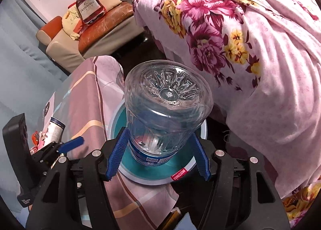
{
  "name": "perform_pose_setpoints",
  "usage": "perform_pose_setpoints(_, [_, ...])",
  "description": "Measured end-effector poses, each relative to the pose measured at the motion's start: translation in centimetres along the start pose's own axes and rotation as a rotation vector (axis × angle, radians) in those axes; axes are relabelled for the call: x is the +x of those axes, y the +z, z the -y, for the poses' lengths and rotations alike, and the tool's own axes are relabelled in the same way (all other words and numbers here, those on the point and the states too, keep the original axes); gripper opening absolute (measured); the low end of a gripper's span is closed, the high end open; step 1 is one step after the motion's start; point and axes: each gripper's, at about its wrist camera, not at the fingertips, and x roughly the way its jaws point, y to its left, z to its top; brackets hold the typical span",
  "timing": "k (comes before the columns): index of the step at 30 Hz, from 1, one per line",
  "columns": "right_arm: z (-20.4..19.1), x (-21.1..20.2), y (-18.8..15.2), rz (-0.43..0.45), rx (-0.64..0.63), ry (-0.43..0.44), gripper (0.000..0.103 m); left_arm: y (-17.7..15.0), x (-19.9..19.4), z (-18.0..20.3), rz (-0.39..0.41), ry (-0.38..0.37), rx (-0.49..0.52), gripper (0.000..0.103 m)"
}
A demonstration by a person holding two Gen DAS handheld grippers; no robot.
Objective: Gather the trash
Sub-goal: 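Open the right gripper to drop the bottle into the teal bin, then move both grippers back toward the remaining trash on the table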
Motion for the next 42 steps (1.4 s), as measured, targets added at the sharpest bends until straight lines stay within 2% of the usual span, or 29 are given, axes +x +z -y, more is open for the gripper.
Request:
perform_pose_setpoints(9, [-0.9,2.0,-0.3,-0.059,-0.014,-0.018,0.06,-0.8,-2.0,-2.4,0.033,-0.005,-0.067,0.082])
perform_pose_setpoints(13, [-1.4,2.7,-0.6,-0.088,-0.016,-0.021,0.06,-1.2,-3.1,-3.4,0.058,-0.005,-0.092,0.09])
perform_pose_setpoints(21, [-2.0,3.4,-1.9,-0.148,0.003,-0.024,0.062,-2.3,-4.2,-4.6,0.07,-0.022,-0.123,0.091])
perform_pose_setpoints(27, [-3.3,2.0,-2.2,-0.122,-0.01,-0.032,0.066,-3.4,-6.0,-5.1,0.099,-0.028,-0.131,0.091])
perform_pose_setpoints(29, [-3.8,1.5,-2.1,-0.112,-0.017,-0.033,0.073,-3.9,-6.6,-5.4,0.108,-0.03,-0.135,0.092])
perform_pose_setpoints(34, [-5.5,0.2,-2.4,-0.1,-0.037,-0.029,0.077,-5.1,-8.1,-6.4,0.126,-0.021,-0.154,0.092])
perform_pose_setpoints(42, [-9.6,-0.6,-3.6,-0.117,-0.1,-0.014,0.078,-8.6,-11.5,-10.1,0.167,0.013,-0.225,0.092])
